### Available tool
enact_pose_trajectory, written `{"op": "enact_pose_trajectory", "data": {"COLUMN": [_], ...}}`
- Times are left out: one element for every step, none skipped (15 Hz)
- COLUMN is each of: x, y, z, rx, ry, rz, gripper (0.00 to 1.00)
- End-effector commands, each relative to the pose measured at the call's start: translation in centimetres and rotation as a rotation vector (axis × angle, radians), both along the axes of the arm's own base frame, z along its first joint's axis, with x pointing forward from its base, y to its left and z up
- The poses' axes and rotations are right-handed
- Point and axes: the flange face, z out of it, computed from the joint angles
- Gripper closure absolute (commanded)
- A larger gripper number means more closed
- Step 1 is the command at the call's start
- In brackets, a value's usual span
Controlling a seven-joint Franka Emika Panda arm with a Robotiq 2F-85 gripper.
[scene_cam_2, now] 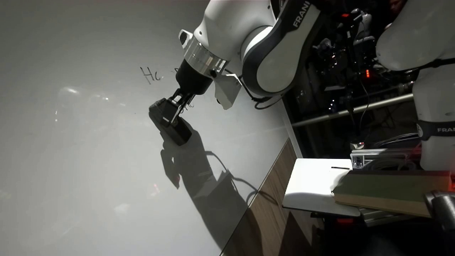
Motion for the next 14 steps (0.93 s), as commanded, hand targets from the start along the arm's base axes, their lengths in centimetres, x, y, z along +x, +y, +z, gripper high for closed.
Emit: {"op": "enact_pose_trajectory", "data": {"x": [-1.7, -1.8, -1.7, -1.7, -1.7, -1.7, -1.7, -1.7, -1.7, -1.6, -1.4, -1.0, -0.8, -0.5], "y": [-5.9, -5.9, -5.9, -6.0, -6.0, -6.1, -6.1, -6.1, -6.1, -6.2, -6.3, -6.4, -6.5, -6.9], "z": [-1.2, -1.5, -1.6, -1.7, -1.8, -1.8, -1.9, -1.9, -1.8, -1.6, -1.4, -0.9, -0.7, -0.4], "rx": [-0.060, -0.062, -0.063, -0.064, -0.065, -0.064, -0.065, -0.066, -0.066, -0.066, -0.066, -0.065, -0.065, -0.068], "ry": [0.098, 0.101, 0.103, 0.106, 0.106, 0.107, 0.107, 0.106, 0.104, 0.101, 0.096, 0.089, 0.084, 0.087], "rz": [-0.088, -0.086, -0.086, -0.086, -0.086, -0.087, -0.086, -0.086, -0.088, -0.090, -0.093, -0.099, -0.103, -0.118], "gripper": [0.70, 0.70, 0.70, 0.70, 0.70, 0.70, 0.70, 0.70, 0.70, 0.70, 0.70, 0.70, 0.70, 0.70]}}
